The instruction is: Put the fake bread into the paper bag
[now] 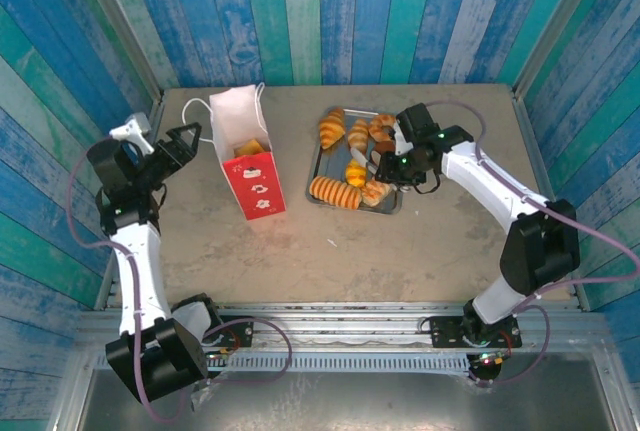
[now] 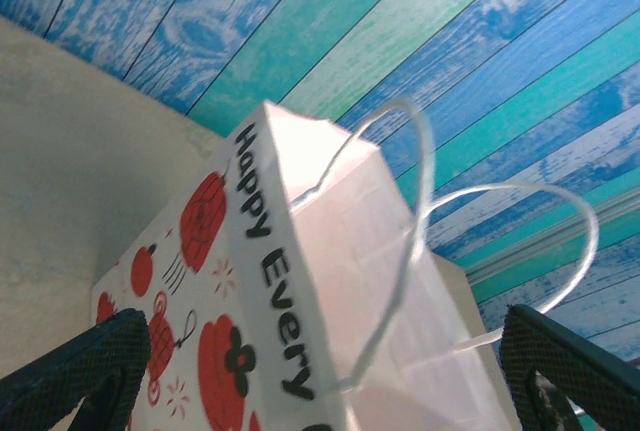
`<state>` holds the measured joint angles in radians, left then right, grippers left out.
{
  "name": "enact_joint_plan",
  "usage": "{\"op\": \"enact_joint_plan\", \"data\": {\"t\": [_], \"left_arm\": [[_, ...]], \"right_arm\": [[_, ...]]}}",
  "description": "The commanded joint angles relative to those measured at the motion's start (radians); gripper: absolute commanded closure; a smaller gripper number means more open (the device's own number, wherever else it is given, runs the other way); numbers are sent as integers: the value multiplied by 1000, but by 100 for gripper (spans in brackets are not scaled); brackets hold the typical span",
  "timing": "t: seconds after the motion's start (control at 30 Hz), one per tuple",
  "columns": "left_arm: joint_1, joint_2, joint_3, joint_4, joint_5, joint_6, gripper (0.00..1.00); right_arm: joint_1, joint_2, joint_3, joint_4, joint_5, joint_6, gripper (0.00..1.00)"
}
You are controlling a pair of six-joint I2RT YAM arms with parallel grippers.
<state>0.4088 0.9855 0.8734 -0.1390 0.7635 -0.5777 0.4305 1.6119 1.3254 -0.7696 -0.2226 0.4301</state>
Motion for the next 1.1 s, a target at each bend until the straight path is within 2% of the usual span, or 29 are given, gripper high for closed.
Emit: {"op": "enact_joint_plan", "data": {"t": [0.0, 0.23, 0.6, 0.9, 1.07], "left_arm": [[3, 10, 51, 34, 33, -22, 6], [3, 4, 122, -50, -40, 51, 6], [3, -2, 125, -69, -56, 64, 6], [2, -13, 172, -172, -122, 159, 6], [2, -10, 171, -164, -110, 157, 6]], "right_arm": [[-3, 15, 7, 1, -17, -8, 53], [-3, 54, 26, -8, -32, -13, 53], [-1, 100, 74, -32, -36, -18, 53], [-1, 154, 155, -126, -22, -27, 52], [9, 178, 204, -184, -6, -25, 52]]}}
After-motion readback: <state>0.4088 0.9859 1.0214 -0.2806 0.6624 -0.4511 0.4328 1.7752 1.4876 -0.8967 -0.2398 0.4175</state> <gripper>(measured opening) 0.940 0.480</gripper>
